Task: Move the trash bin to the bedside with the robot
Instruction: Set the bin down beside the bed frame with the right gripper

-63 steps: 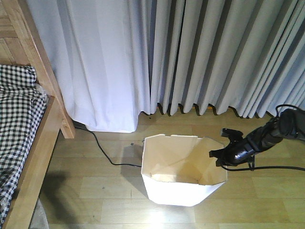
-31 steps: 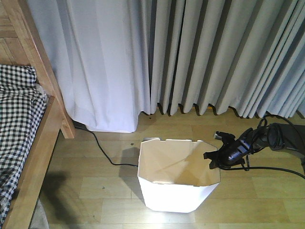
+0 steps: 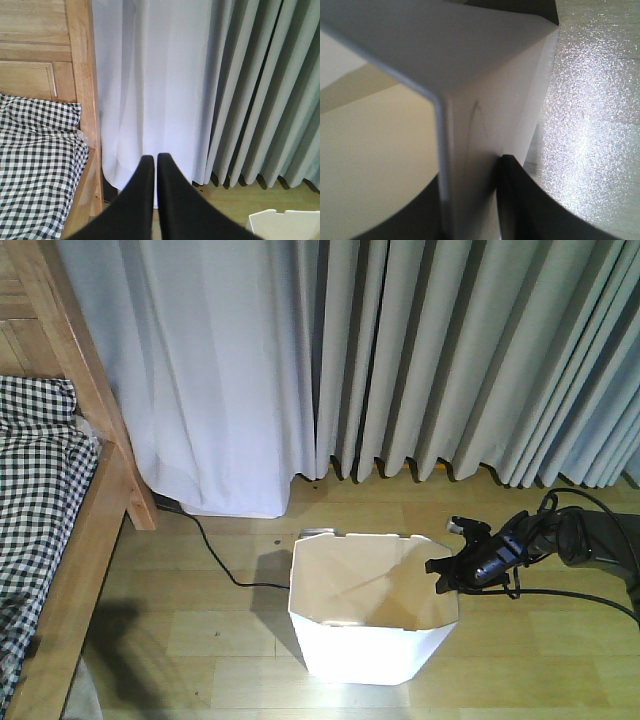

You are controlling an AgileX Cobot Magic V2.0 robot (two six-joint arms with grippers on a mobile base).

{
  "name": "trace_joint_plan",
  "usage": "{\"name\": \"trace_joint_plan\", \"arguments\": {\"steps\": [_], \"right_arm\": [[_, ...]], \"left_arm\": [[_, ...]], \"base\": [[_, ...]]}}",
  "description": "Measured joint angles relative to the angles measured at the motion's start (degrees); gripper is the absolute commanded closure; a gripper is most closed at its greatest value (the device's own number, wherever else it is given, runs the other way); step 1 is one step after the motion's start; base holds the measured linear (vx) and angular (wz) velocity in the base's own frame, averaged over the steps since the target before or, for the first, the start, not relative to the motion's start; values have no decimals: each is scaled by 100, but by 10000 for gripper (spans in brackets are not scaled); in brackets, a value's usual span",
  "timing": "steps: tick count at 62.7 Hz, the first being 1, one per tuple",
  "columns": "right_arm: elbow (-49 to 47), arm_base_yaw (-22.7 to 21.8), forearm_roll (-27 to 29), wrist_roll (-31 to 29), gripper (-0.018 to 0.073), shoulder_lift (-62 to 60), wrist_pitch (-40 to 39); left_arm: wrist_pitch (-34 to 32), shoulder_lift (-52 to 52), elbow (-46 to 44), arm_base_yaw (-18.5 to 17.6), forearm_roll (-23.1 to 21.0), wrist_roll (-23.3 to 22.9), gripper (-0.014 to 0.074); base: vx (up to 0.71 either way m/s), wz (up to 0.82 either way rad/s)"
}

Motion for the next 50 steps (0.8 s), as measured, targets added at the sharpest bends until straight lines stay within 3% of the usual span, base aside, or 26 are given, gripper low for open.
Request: {"name": "trace_joint_plan", "arguments": {"steps": [33, 50], "right_arm": [[-35, 0, 152, 5, 115, 0, 204], [-95, 0, 133, 5, 89, 0, 137]], "left_arm": [[0, 0, 0, 0, 0, 0, 602], [0, 0, 0, 0, 0, 0, 602]], "base": [[0, 0], [0, 0]]}}
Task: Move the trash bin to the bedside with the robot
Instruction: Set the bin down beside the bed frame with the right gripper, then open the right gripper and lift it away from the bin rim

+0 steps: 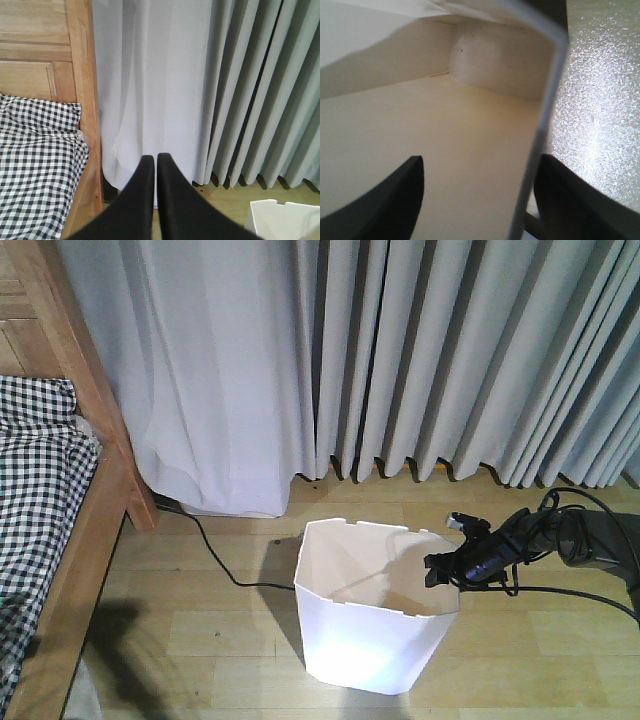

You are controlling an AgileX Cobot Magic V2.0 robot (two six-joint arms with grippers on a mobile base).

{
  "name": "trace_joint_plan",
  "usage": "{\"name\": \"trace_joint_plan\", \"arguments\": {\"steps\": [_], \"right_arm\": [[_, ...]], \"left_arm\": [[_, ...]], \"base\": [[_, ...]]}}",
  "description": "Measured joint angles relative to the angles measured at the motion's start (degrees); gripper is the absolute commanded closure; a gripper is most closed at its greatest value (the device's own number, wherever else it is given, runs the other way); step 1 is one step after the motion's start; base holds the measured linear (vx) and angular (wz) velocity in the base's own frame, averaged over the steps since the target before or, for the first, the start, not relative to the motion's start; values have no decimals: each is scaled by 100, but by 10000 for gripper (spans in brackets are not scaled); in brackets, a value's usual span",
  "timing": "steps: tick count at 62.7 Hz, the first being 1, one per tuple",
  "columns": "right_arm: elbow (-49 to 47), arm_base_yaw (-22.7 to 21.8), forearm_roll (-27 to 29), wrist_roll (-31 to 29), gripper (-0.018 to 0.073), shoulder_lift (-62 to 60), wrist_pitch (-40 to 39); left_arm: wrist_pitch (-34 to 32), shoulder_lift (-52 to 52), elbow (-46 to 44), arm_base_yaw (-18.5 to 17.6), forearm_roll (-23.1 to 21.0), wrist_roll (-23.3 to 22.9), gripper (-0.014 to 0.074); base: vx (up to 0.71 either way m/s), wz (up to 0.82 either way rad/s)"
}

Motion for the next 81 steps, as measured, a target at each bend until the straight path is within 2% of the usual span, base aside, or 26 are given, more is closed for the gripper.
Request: {"name": "trace_joint_plan", "arguments": {"steps": [31, 45, 54, 61, 71, 81], "right_arm": [[0, -10, 82, -6, 90, 0, -3], [168, -10, -1, 255, 90, -153, -63], [1091, -4, 290, 160, 90, -774, -840], [2026, -4, 655, -241, 90, -1372, -1639], [3285, -4, 1085, -1217, 90, -2392, -1999], [4388, -4, 1161, -1713, 90, -3716, -2213]], "left_arm": [[0, 0, 0, 0, 0, 0, 602], [0, 0, 0, 0, 0, 0, 602], [0, 0, 0, 0, 0, 0, 602], [0, 0, 0, 0, 0, 0, 602], [0, 0, 0, 0, 0, 0, 602], [0, 0, 0, 0, 0, 0, 602]], "base": [[0, 0], [0, 0], [0, 0], [0, 0], [0, 0], [0, 0]]}}
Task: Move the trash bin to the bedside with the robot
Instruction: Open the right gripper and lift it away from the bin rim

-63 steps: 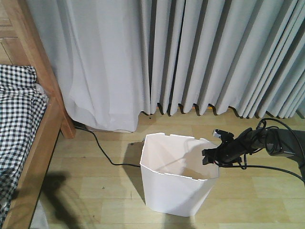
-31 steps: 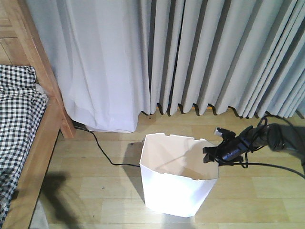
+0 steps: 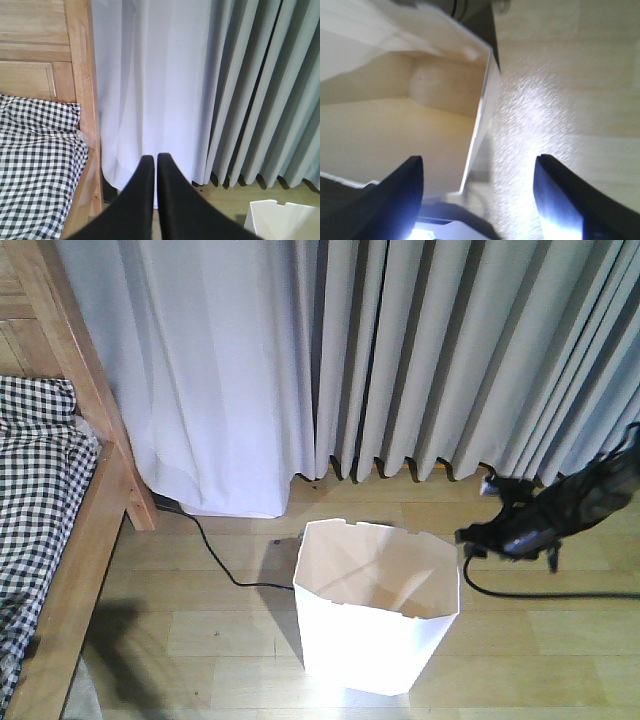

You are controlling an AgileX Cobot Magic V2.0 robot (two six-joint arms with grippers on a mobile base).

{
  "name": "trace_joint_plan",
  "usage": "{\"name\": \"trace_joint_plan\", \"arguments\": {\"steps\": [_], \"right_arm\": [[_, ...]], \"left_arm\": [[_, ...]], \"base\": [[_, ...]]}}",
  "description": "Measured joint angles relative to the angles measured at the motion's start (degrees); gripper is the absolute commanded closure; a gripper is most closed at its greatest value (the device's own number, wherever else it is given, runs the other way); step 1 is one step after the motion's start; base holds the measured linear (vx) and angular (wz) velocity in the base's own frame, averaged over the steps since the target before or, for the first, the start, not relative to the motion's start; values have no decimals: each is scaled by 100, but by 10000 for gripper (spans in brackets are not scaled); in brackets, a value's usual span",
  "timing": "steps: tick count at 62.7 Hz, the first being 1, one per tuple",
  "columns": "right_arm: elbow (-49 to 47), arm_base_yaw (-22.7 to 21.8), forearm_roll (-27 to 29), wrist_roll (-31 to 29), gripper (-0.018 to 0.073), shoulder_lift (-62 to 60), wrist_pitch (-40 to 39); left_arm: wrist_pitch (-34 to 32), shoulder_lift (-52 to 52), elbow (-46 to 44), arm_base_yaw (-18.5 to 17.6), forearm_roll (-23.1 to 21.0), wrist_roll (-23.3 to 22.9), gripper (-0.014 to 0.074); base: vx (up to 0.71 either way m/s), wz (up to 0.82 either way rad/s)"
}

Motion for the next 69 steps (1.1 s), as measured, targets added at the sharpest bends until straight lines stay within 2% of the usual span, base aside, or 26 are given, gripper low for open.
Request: {"name": "trace_joint_plan", "arguments": {"steps": [20, 37, 52, 69], "right_arm": [[1596, 0, -289, -111, 90, -2957, -93], [2770, 0, -320, -98, 90, -5867, -198], [3425, 0, 155, -69, 90, -7965, 44], [4101, 0, 160, -87, 90, -9961, 633]], "left_arm": [[0, 0, 0, 0, 0, 0, 602], [0, 0, 0, 0, 0, 0, 602], [0, 0, 0, 0, 0, 0, 602], [0, 0, 0, 0, 0, 0, 602]], "base": [[0, 0], [0, 0], [0, 0], [0, 0]]}}
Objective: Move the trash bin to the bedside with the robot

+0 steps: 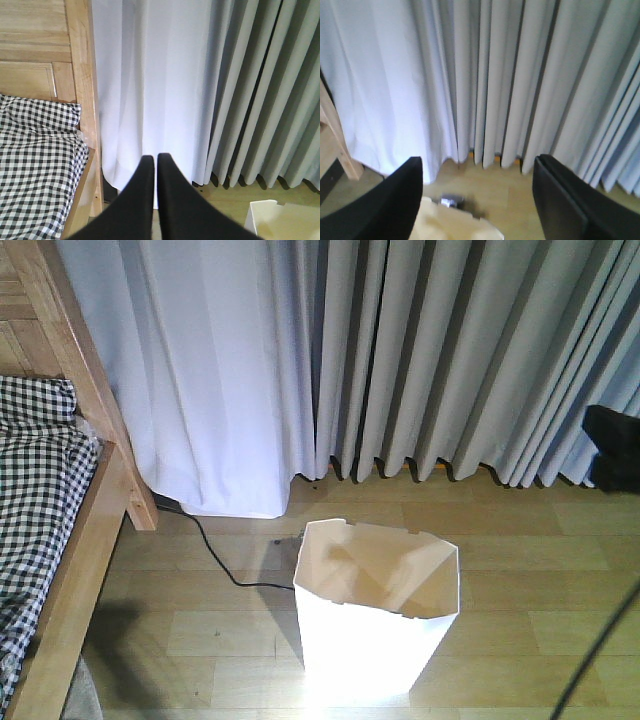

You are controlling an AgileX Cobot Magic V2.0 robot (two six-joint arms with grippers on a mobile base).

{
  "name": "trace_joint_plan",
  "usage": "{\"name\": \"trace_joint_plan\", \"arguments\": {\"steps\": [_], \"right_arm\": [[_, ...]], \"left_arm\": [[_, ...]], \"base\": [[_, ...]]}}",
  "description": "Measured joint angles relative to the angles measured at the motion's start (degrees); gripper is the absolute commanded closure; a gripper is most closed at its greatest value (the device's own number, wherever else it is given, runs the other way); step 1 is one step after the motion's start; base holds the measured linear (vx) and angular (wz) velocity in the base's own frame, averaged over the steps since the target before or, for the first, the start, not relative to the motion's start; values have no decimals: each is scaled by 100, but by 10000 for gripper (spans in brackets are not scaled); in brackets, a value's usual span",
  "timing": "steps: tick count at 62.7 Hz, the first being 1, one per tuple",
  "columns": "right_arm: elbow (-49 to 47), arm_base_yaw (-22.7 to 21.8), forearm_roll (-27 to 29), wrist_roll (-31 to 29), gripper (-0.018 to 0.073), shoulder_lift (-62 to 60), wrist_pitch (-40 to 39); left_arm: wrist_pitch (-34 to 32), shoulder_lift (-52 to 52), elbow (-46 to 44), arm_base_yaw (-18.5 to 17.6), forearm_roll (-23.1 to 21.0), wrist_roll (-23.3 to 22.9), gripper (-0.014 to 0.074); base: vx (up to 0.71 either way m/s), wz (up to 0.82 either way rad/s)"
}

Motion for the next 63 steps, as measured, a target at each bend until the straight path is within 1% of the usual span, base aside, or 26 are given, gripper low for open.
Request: {"name": "trace_joint_plan", "arguments": {"steps": [8, 11, 21, 26, 32, 36, 41, 48, 63], "right_arm": [[366, 6, 0, 0, 90, -962, -20], [538, 70, 0, 0, 90, -1276, -139], [1248, 621, 0, -1, 90, -2357, -983], [1613, 788, 29, -6, 105, -2886, -1324], [1887, 842, 116, -6, 170, -3360, -1437], [1915, 842, 174, -6, 237, -3462, -1445], [1915, 842, 198, -6, 358, -3458, -1424], [1915, 842, 211, -6, 575, -3451, -1398], [1915, 842, 263, -6, 568, -3451, -1398]], "left_arm": [[0, 0, 0, 0, 0, 0, 602], [0, 0, 0, 0, 0, 0, 602], [0, 0, 0, 0, 0, 0, 602], [0, 0, 0, 0, 0, 0, 602], [0, 0, 0, 0, 0, 0, 602], [0, 0, 0, 0, 0, 0, 602], [0, 0, 0, 0, 0, 0, 602], [0, 0, 0, 0, 0, 0, 602], [0, 0, 0, 0, 0, 0, 602]], "base": [[0, 0], [0, 0], [0, 0], [0, 0], [0, 0], [0, 0], [0, 0], [0, 0], [0, 0]]}}
